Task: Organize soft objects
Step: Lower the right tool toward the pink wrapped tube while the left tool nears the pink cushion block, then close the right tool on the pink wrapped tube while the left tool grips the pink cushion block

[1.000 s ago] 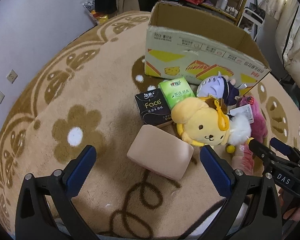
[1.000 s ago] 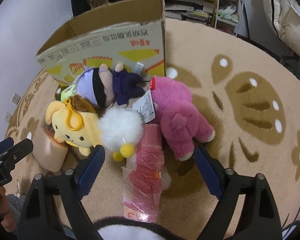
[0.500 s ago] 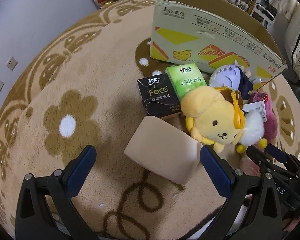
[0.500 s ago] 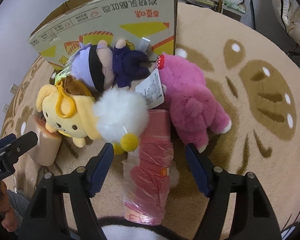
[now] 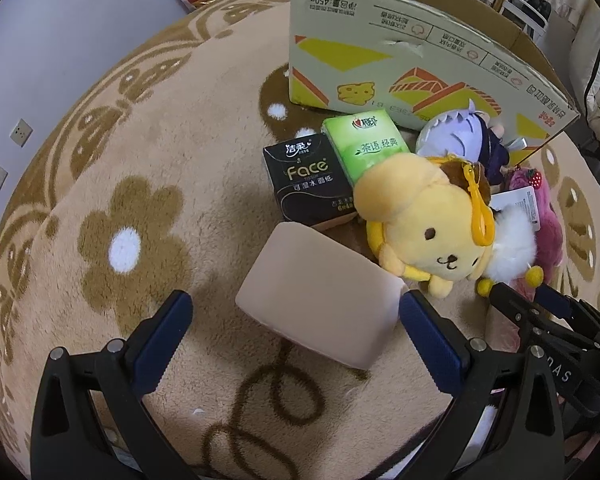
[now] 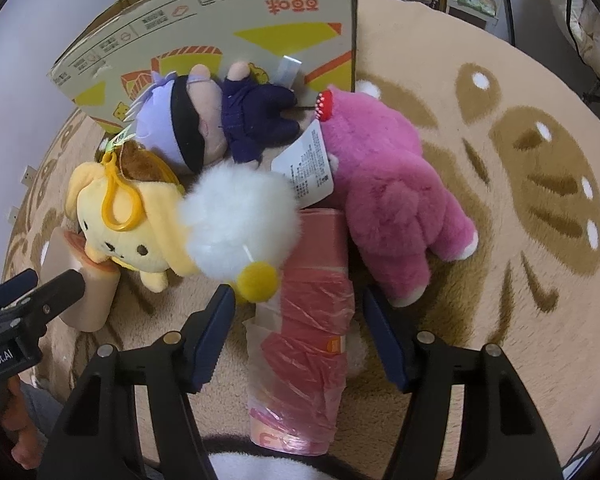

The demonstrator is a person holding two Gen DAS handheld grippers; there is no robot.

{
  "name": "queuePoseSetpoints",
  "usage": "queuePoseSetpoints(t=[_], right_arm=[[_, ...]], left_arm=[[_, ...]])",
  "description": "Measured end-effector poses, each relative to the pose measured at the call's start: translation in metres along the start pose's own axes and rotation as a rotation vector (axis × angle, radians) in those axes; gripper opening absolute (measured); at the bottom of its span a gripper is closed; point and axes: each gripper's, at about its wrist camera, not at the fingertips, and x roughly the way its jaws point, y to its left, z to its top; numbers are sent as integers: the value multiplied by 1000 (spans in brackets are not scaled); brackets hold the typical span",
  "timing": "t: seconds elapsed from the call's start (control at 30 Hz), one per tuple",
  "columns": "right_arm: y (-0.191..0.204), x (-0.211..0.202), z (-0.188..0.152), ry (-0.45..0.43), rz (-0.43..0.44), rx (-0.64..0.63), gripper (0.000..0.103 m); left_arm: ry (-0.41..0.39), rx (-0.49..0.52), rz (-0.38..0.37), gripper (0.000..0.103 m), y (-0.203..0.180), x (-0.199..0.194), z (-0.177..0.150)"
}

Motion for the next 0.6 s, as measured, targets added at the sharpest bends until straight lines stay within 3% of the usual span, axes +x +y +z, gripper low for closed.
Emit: queuePoseSetpoints(t=[0.6], right_arm=[[6, 9, -1, 30, 1, -20, 70]], left_arm=[[23, 29, -10, 102, -7, 4, -3]])
